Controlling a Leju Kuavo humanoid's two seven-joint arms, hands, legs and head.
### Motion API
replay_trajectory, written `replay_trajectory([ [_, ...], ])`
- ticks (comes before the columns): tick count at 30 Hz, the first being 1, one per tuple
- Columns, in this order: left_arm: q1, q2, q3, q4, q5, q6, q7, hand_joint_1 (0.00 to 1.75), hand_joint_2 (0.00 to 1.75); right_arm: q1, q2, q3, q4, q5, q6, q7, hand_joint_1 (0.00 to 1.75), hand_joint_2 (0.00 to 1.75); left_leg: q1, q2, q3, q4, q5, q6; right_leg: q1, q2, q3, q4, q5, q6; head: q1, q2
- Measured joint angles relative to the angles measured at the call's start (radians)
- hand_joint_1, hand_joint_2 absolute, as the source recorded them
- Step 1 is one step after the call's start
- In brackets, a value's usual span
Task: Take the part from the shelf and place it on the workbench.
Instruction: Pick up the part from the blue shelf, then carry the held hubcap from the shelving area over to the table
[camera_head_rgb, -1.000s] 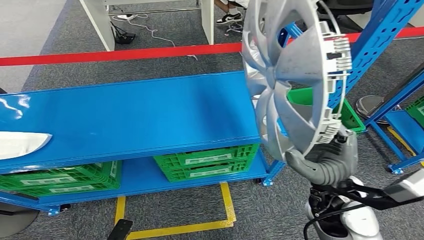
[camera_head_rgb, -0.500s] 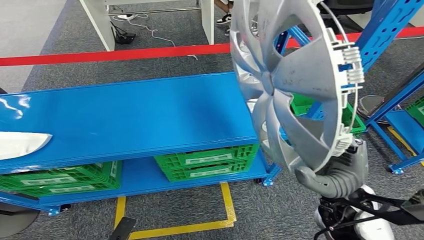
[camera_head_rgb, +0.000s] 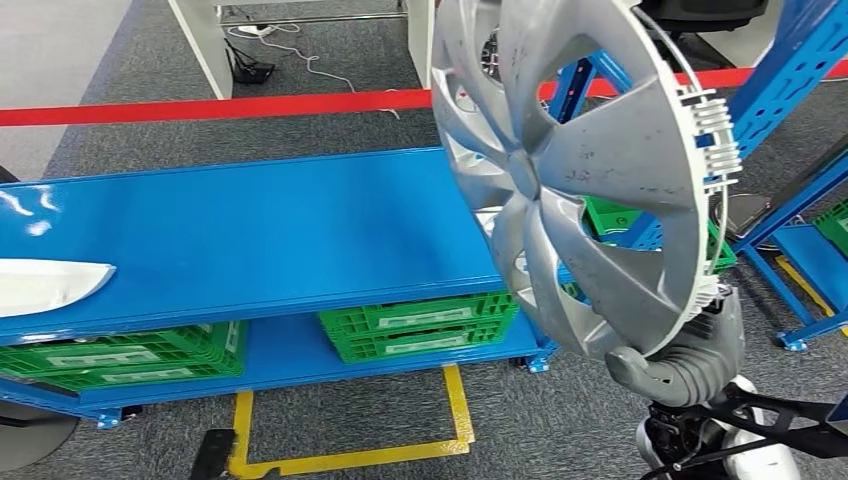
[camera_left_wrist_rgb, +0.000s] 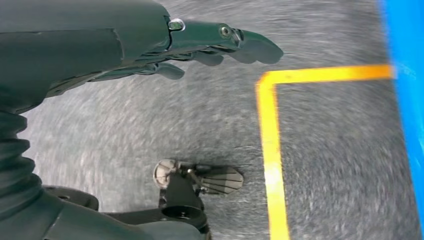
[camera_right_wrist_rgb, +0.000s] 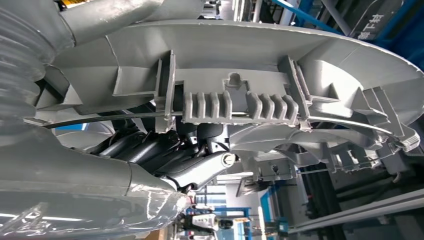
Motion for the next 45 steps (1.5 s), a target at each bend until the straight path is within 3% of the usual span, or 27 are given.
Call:
replay_trajectory([
  [1,0.002,0.0,0.026,0.0,0.034,0.003,0.0,0.0,1.75,-0.002,-0.002,0.0,0.003,-0.008,0.001,0.003,1.75,1.75,0.003,0.0,-0.005,0.001,0.004,-0.004,-0.003,0.0,0.016,-0.011,0.011,0.004,0.0,0.0],
  [3,0.006,-0.002,0.084,-0.001,0.091,0.02,0.003,0.0,1.75,-0.006,-0.005,0.0,0.01,-0.025,0.002,0.011,1.75,1.75,0.012,-0.002,-0.018,0.007,0.014,-0.017,-0.011,-0.001,0.098,-0.139,0.061,0.017,0.0,0.0],
  [5,0.011,0.001,0.131,-0.002,0.111,0.036,0.007,0.0,1.75,-0.007,-0.007,-0.002,0.017,-0.033,0.0,0.011,1.75,1.75,0.017,-0.005,-0.027,0.013,0.025,-0.034,-0.012,0.005,0.156,-0.243,0.094,0.016,0.0,0.0],
  [9,0.022,0.01,0.177,-0.002,0.104,0.05,0.014,0.0,1.75,0.002,-0.012,-0.018,0.031,-0.036,-0.004,-0.009,1.75,1.75,0.02,-0.009,-0.032,0.009,0.043,-0.061,-0.006,0.011,0.13,-0.244,0.108,-0.031,-0.005,0.0],
  [10,0.025,0.012,0.184,-0.002,0.102,0.051,0.016,0.0,1.75,0.003,-0.012,-0.022,0.033,-0.036,-0.004,-0.015,1.75,1.75,0.021,-0.008,-0.039,0.02,0.021,-0.065,-0.005,0.01,0.123,-0.243,0.117,-0.043,-0.007,0.0],
  [12,0.028,0.016,0.195,-0.002,0.099,0.049,0.016,0.0,1.75,0.004,-0.012,-0.03,0.038,-0.033,-0.004,-0.03,1.75,1.75,0.019,-0.006,-0.066,0.107,-0.08,-0.067,-0.005,0.009,0.103,-0.243,0.142,-0.061,-0.011,0.0],
  [14,0.027,0.018,0.204,-0.004,0.098,0.043,0.013,0.0,1.75,0.005,-0.012,-0.036,0.042,-0.025,-0.003,-0.046,1.75,1.75,0.015,-0.006,-0.097,0.25,-0.18,-0.065,-0.001,0.009,0.077,-0.242,0.165,-0.067,-0.012,0.0],
  [15,0.026,0.019,0.207,-0.005,0.097,0.039,0.011,0.0,1.75,0.005,-0.012,-0.039,0.045,-0.021,-0.002,-0.052,1.75,1.75,0.013,-0.006,-0.098,0.299,-0.198,-0.063,0.002,0.008,0.064,-0.241,0.174,-0.068,-0.012,0.0],
  [16,0.025,0.021,0.21,-0.006,0.097,0.035,0.009,0.0,1.75,0.005,-0.012,-0.042,0.048,-0.017,-0.002,-0.056,1.75,1.75,0.012,-0.006,-0.085,0.318,-0.197,-0.06,0.004,0.007,0.051,-0.241,0.184,-0.068,-0.012,0.0],
  [17,0.024,0.023,0.213,-0.008,0.097,0.032,0.007,0.0,1.75,0.004,-0.012,-0.045,0.052,-0.014,-0.002,-0.058,1.75,1.75,0.01,-0.006,-0.054,0.298,-0.181,-0.054,0.006,0.007,0.039,-0.24,0.192,-0.067,-0.012,0.0],
  [18,0.023,0.025,0.215,-0.01,0.097,0.03,0.005,0.0,1.75,0.004,-0.012,-0.047,0.055,-0.011,-0.002,-0.058,1.75,1.75,0.008,-0.006,-0.006,0.246,-0.162,-0.048,0.007,0.007,0.029,-0.24,0.2,-0.064,-0.012,0.0],
  [20,0.018,0.027,0.219,-0.013,0.097,0.027,0.002,0.0,1.75,0.003,-0.013,-0.054,0.06,-0.006,-0.002,-0.059,1.75,1.75,0.0,-0.006,0.095,0.11,-0.154,-0.035,0.009,0.006,0.013,-0.239,0.215,-0.054,-0.011,0.0],
  [22,0.014,0.027,0.222,-0.015,0.097,0.024,0.0,0.0,1.75,0.001,-0.014,-0.06,0.065,-0.003,0.0,-0.061,1.75,1.75,-0.007,-0.007,0.138,0.037,-0.161,-0.028,0.009,0.004,0.006,-0.242,0.232,-0.042,-0.011,0.0],
  [24,0.015,0.026,0.226,-0.015,0.097,0.022,-0.001,0.0,1.75,0.0,-0.016,-0.065,0.07,-0.001,0.001,-0.063,1.75,1.75,-0.009,-0.006,0.131,0.028,-0.149,-0.018,0.006,0.003,0.003,-0.248,0.246,-0.029,-0.013,0.0],
  [25,0.015,0.026,0.228,-0.016,0.097,0.022,-0.001,0.0,1.75,0.001,-0.018,-0.068,0.072,-0.001,0.002,-0.064,1.75,1.75,-0.008,-0.005,0.124,0.026,-0.139,-0.01,0.005,0.003,-0.003,-0.242,0.236,-0.024,-0.013,0.0],
  [27,0.016,0.026,0.23,-0.016,0.097,0.022,0.0,0.0,1.75,0.003,-0.021,-0.072,0.077,0.0,0.002,-0.065,1.75,1.75,-0.005,-0.001,0.106,0.021,-0.117,0.003,0.004,0.002,-0.026,-0.177,0.163,-0.015,-0.009,0.0],
  [29,0.016,0.027,0.231,-0.016,0.095,0.021,-0.001,0.0,1.75,0.003,-0.021,-0.074,0.081,0.0,0.003,-0.065,1.75,1.75,-0.006,0.0,0.078,0.022,-0.095,0.008,0.005,0.002,-0.057,-0.049,0.067,-0.009,-0.007,0.0],
  [30,0.016,0.026,0.231,-0.016,0.094,0.02,0.0,0.0,1.75,0.004,-0.022,-0.075,0.083,0.0,0.003,-0.065,1.75,1.75,-0.006,0.0,0.062,0.022,-0.083,0.008,0.006,0.002,-0.063,0.005,0.045,-0.008,-0.007,0.0],
  [31,0.017,0.026,0.231,-0.016,0.094,0.02,0.0,0.0,1.75,0.004,-0.022,-0.075,0.085,0.0,0.004,-0.065,1.75,1.75,-0.007,0.0,0.047,0.023,-0.071,0.007,0.006,0.002,-0.057,0.033,0.044,-0.007,-0.006,0.0],
  [32,0.017,0.026,0.231,-0.016,0.094,0.02,0.0,0.0,1.75,0.006,-0.022,-0.076,0.086,0.001,0.006,-0.066,1.75,1.75,-0.007,0.0,0.031,0.023,-0.059,0.006,0.007,0.002,-0.032,0.026,0.066,-0.008,-0.006,0.0],
  [34,0.018,0.026,0.232,-0.016,0.094,0.02,0.0,0.0,1.75,0.01,-0.022,-0.077,0.087,0.006,0.01,-0.069,1.75,1.75,-0.007,-0.001,0.005,0.024,-0.035,0.0,0.007,0.001,0.065,-0.083,0.111,-0.013,-0.006,0.0],
  [36,0.019,0.026,0.234,-0.016,0.093,0.018,-0.001,0.0,1.75,0.013,-0.022,-0.076,0.086,0.014,0.015,-0.073,1.75,1.75,-0.008,-0.001,-0.01,0.023,-0.012,-0.009,0.011,0.001,0.168,-0.23,0.104,-0.021,-0.008,0.0],
  [38,0.022,0.026,0.237,-0.016,0.093,0.017,-0.001,0.0,1.75,0.017,-0.022,-0.076,0.084,0.024,0.02,-0.076,1.75,1.75,-0.007,-0.001,-0.014,0.015,0.011,-0.022,0.017,0.002,0.197,-0.293,0.092,-0.031,-0.007,0.0],
  [40,0.027,0.028,0.24,-0.016,0.091,0.016,-0.002,0.0,1.75,0.023,-0.022,-0.076,0.083,0.043,0.024,-0.081,1.75,1.75,-0.003,-0.002,-0.019,0.004,0.019,-0.036,0.017,0.002,0.18,-0.3,0.117,-0.047,-0.004,0.0],
  [42,0.032,0.031,0.244,-0.016,0.09,0.015,-0.004,0.0,1.75,0.033,-0.022,-0.076,0.083,0.062,0.027,-0.087,1.75,1.75,-0.001,-0.003,-0.034,0.048,-0.048,-0.048,0.013,0.001,0.164,-0.309,0.148,-0.063,-0.011,0.0],
  [44,0.034,0.031,0.247,-0.016,0.089,0.012,-0.007,0.0,1.75,0.044,-0.022,-0.076,0.083,0.071,0.028,-0.093,1.75,1.75,0.001,-0.004,-0.062,0.18,-0.159,-0.057,0.012,-0.001,0.139,-0.308,0.171,-0.069,-0.016,0.0],
  [45,0.034,0.032,0.248,-0.017,0.088,0.012,-0.009,0.0,1.75,0.049,-0.022,-0.076,0.083,0.072,0.028,-0.096,1.75,1.75,0.002,-0.004,-0.071,0.247,-0.19,-0.061,0.011,-0.002,0.125,-0.307,0.181,-0.069,-0.016,0.0],
])
